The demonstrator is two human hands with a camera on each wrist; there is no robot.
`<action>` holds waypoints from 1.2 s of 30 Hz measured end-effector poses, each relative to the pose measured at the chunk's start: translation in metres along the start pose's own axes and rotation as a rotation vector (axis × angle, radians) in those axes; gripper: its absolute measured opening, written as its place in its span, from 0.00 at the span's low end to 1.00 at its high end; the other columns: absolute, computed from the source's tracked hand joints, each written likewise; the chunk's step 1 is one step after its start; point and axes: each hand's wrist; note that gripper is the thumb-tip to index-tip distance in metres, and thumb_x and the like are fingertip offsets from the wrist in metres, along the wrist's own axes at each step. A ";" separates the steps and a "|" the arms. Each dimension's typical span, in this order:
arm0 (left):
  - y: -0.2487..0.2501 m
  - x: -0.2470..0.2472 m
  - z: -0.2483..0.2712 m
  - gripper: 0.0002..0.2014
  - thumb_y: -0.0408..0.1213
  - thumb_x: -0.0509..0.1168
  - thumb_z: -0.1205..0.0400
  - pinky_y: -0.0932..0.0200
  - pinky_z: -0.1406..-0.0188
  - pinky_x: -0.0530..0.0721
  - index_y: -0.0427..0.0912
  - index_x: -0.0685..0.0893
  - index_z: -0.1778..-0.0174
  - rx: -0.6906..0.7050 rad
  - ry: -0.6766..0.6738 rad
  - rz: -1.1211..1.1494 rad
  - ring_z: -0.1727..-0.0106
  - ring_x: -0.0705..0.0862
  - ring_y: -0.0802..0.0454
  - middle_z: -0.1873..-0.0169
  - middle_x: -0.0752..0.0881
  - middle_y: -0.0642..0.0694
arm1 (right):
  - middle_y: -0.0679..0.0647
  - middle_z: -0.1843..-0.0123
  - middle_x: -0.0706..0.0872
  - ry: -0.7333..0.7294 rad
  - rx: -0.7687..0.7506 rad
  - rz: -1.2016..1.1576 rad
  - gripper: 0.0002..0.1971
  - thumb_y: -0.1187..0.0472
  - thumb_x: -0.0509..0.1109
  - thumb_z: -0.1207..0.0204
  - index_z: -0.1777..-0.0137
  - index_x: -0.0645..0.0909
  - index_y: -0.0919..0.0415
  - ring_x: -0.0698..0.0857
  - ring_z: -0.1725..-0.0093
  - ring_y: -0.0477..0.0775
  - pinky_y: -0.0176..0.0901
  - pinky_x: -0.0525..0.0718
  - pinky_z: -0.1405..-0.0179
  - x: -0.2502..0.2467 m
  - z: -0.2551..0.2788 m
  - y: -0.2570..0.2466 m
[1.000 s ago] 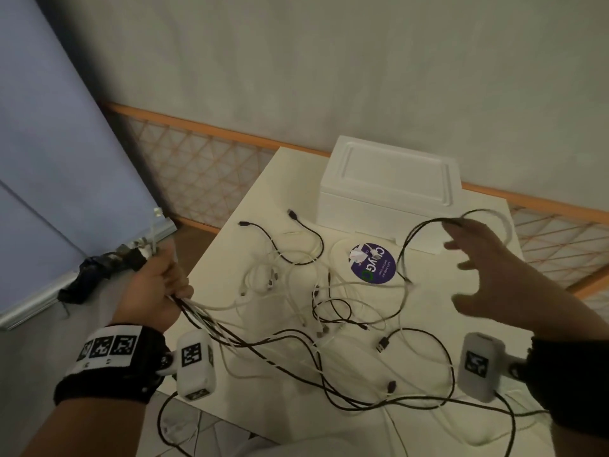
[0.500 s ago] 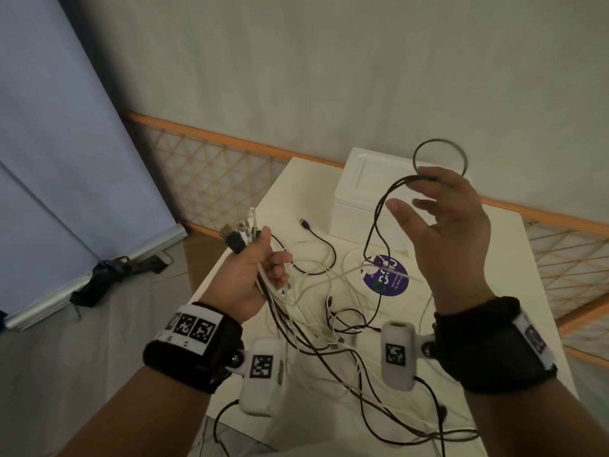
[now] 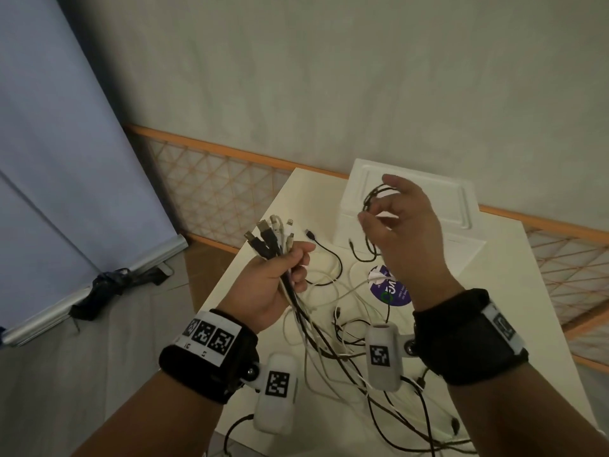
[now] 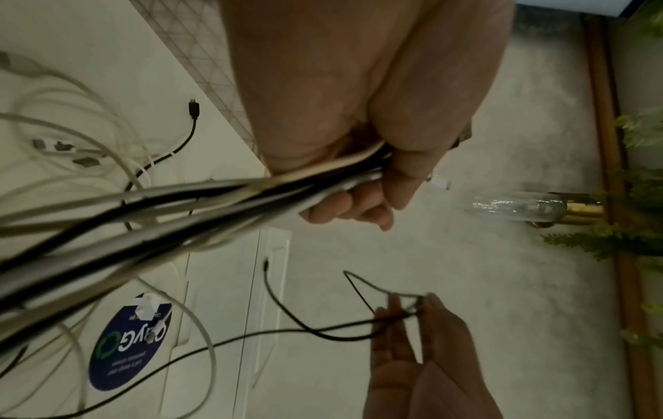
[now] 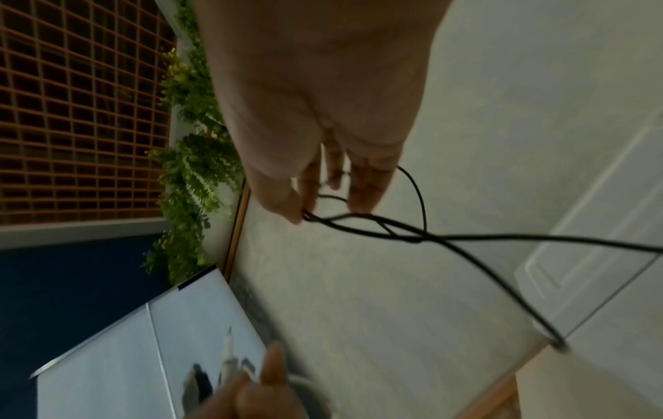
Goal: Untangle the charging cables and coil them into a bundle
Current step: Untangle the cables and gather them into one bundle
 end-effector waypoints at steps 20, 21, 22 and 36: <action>-0.014 -0.018 0.005 0.09 0.38 0.62 0.20 0.59 0.60 0.81 0.39 0.85 0.57 0.125 -0.140 -0.310 0.64 0.82 0.50 0.69 0.84 0.44 | 0.57 0.67 0.86 -0.539 0.379 -0.507 0.15 0.61 0.62 0.28 0.46 0.85 0.62 0.84 0.70 0.56 0.44 0.82 0.68 0.064 0.019 -0.025; -0.015 -0.019 0.006 0.10 0.39 0.61 0.20 0.59 0.60 0.81 0.41 0.87 0.58 0.119 -0.151 -0.320 0.64 0.82 0.50 0.69 0.83 0.44 | 0.56 0.62 0.89 -0.491 0.343 -0.496 0.12 0.61 0.62 0.24 0.50 0.86 0.62 0.87 0.63 0.55 0.48 0.84 0.60 0.065 0.017 -0.024; -0.016 -0.020 0.006 0.11 0.39 0.61 0.20 0.59 0.60 0.81 0.44 0.89 0.60 0.114 -0.153 -0.307 0.64 0.82 0.51 0.69 0.83 0.45 | 0.56 0.59 0.89 -0.421 0.316 -0.505 0.11 0.61 0.62 0.20 0.53 0.86 0.63 0.87 0.58 0.55 0.54 0.85 0.51 0.067 0.016 -0.022; -0.023 -0.030 -0.003 0.08 0.40 0.64 0.20 0.54 0.61 0.75 0.49 0.87 0.63 0.028 -0.143 -0.301 0.68 0.75 0.53 0.66 0.75 0.42 | 0.50 0.60 0.87 -0.367 0.390 -0.264 0.14 0.57 0.69 0.21 0.38 0.81 0.61 0.85 0.66 0.44 0.38 0.83 0.69 0.079 0.015 -0.019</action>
Point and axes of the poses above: each hand's wrist, its own z-axis away from the middle knuckle, its own x-axis out of the palm, y = z × x
